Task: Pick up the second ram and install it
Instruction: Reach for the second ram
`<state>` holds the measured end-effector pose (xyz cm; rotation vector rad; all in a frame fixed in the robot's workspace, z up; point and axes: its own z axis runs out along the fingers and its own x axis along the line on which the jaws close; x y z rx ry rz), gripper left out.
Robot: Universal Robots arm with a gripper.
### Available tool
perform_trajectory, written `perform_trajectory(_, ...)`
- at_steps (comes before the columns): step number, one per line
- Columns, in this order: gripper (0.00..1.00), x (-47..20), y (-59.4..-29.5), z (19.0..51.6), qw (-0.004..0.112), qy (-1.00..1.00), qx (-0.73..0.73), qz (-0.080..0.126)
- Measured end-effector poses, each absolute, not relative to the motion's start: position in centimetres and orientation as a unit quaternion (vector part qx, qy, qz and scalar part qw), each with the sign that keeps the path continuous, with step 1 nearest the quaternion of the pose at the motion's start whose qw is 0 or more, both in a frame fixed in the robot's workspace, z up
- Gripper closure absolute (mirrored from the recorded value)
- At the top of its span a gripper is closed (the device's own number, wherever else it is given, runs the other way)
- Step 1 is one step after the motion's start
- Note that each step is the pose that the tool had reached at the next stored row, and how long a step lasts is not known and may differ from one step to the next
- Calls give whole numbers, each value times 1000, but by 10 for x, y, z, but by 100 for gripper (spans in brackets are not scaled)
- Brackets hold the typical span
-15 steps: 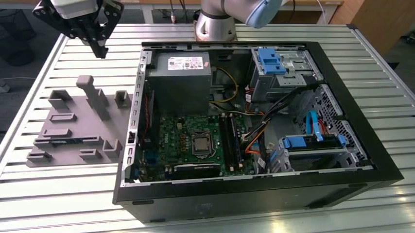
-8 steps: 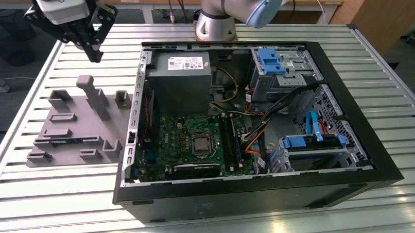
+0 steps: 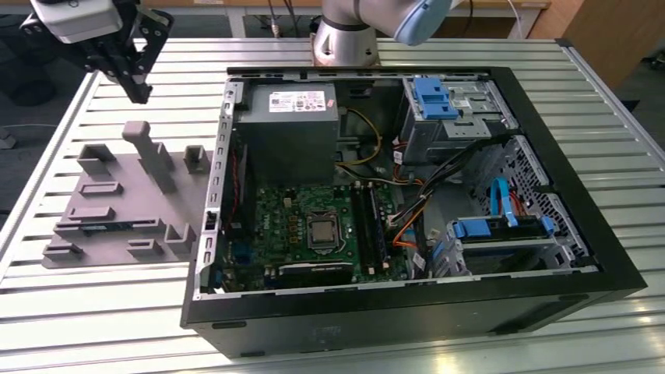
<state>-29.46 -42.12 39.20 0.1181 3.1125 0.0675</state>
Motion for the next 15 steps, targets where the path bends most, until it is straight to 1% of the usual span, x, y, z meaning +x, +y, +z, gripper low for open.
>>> perform_trajectory(15, 89, -307, -423, 392, 13, 999, 38, 22)
